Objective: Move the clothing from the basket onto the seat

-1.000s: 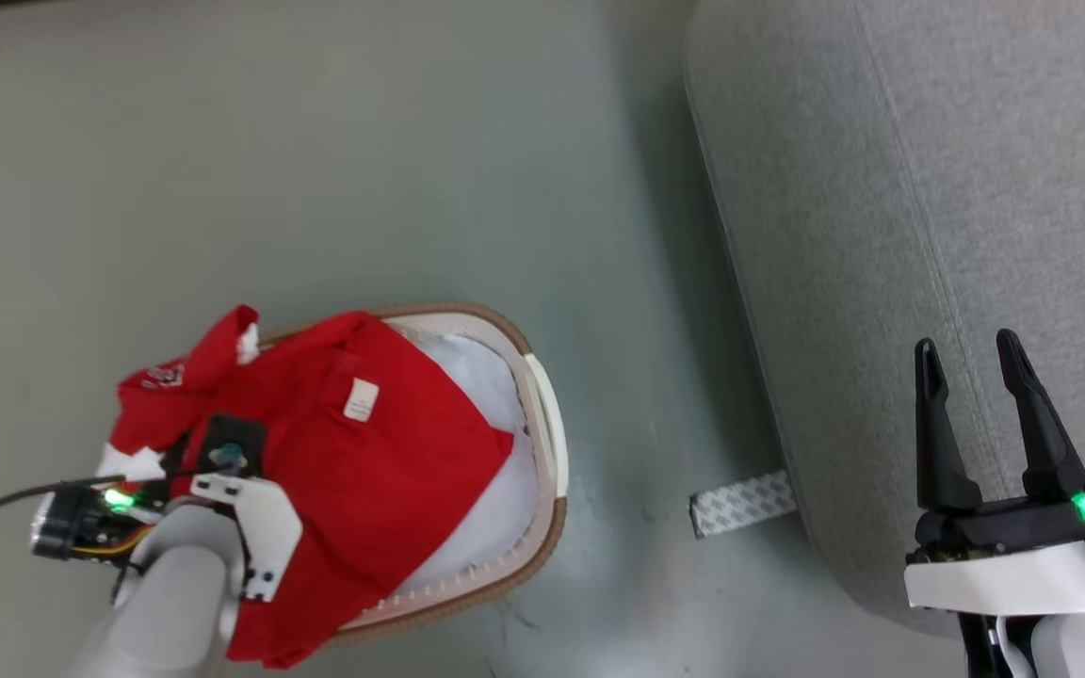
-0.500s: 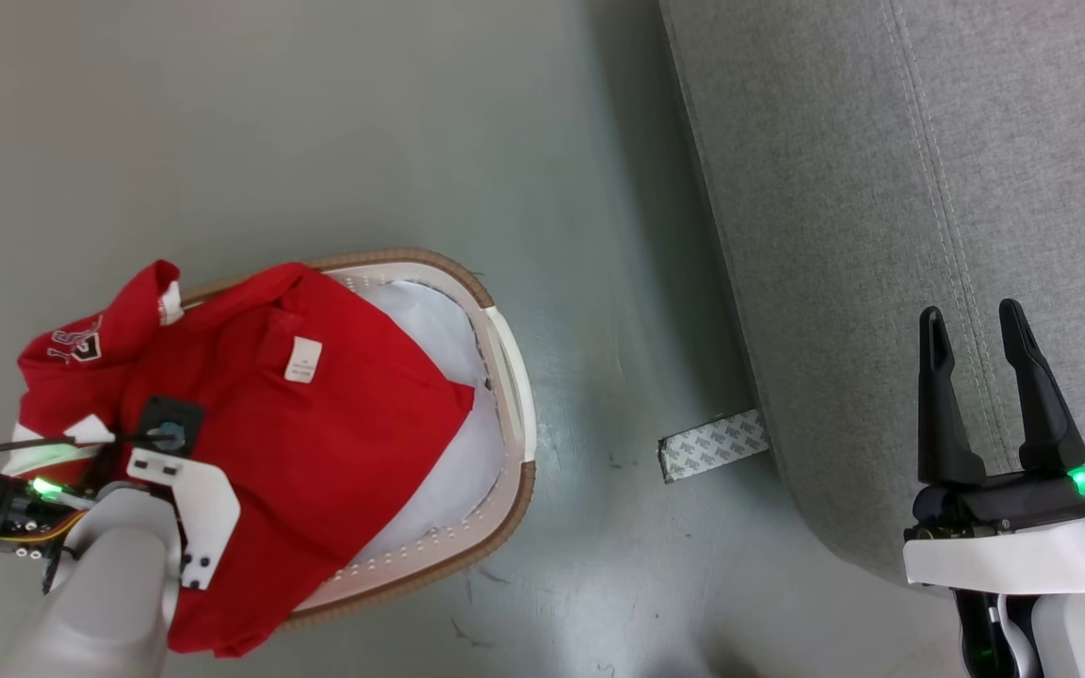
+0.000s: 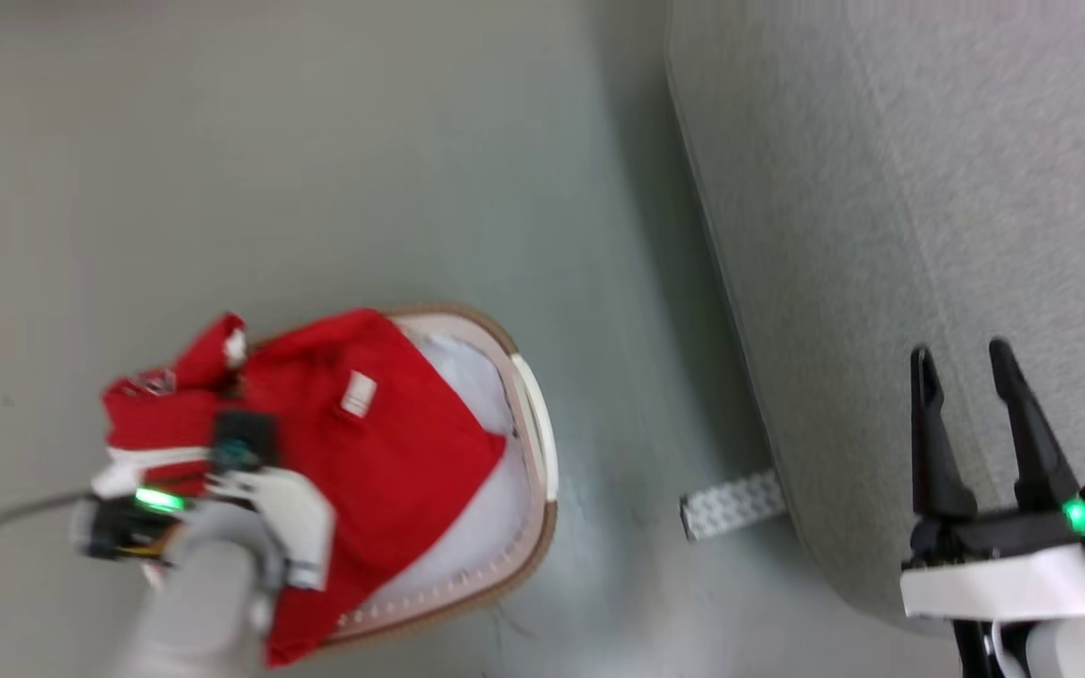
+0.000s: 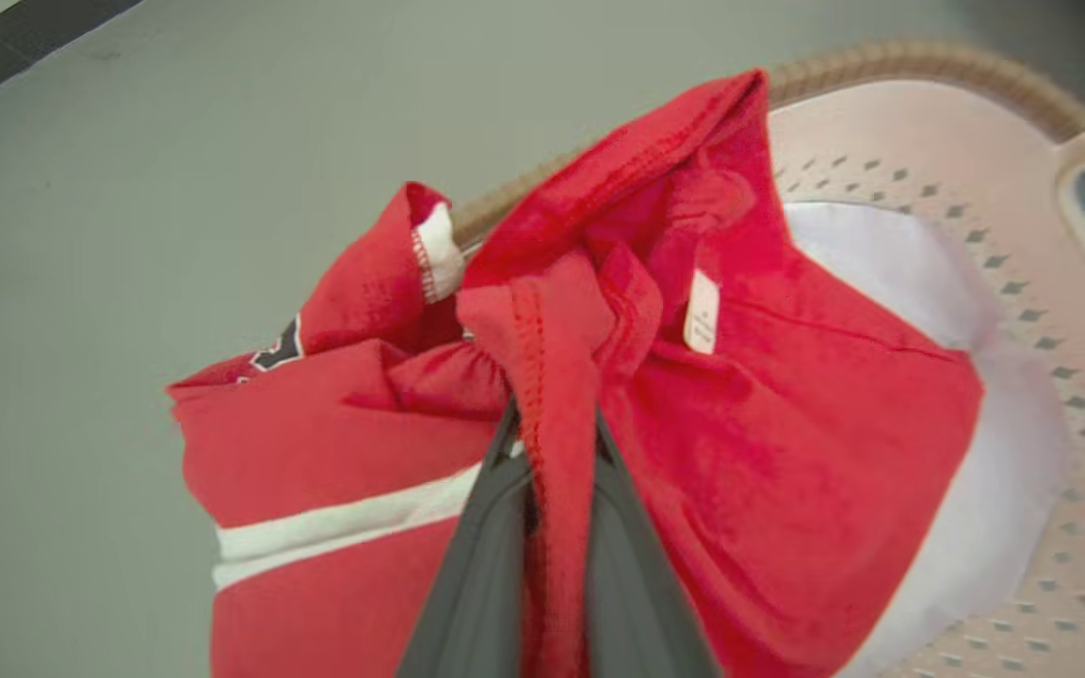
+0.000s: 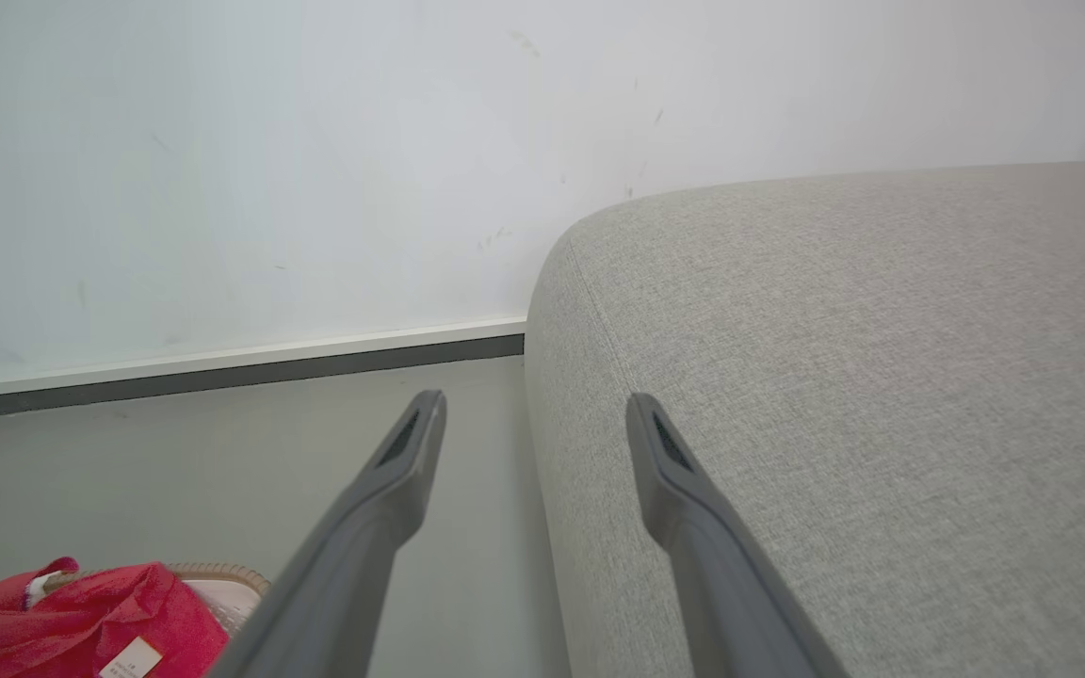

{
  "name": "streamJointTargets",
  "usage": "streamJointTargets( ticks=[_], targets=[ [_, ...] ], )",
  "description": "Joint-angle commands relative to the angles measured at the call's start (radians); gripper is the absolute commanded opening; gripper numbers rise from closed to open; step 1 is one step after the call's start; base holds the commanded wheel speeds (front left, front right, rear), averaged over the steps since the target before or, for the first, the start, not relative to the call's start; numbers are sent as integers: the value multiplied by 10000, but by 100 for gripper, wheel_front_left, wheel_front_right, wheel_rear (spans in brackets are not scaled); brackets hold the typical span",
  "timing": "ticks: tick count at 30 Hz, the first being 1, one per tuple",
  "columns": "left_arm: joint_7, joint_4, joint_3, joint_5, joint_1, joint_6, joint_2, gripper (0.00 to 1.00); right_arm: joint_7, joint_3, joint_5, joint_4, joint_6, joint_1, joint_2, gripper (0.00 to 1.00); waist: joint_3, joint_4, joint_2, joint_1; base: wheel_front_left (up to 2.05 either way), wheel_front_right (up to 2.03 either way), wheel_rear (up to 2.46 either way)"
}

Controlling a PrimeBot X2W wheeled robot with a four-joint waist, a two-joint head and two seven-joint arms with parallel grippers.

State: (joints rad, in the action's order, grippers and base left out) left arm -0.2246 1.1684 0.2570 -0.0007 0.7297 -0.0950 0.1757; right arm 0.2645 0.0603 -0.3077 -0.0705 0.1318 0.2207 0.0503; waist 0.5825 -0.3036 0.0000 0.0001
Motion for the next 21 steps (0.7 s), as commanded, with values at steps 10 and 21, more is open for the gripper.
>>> streamJointTargets(
  ticks=[10,21],
  targets=[
    [-396,-1894,467,-590,-1268,809,-1146,0,0,-177,726,-129,-21,-1546,17,100,-3613,1108,0,-1,0,0,0],
    [233,-5349,1053,-1582,-2554,967,-1237,0,0,121,1139,-196,-21,-2644,16,100,-5468,1219,0,-1,0,0,0]
  ],
)
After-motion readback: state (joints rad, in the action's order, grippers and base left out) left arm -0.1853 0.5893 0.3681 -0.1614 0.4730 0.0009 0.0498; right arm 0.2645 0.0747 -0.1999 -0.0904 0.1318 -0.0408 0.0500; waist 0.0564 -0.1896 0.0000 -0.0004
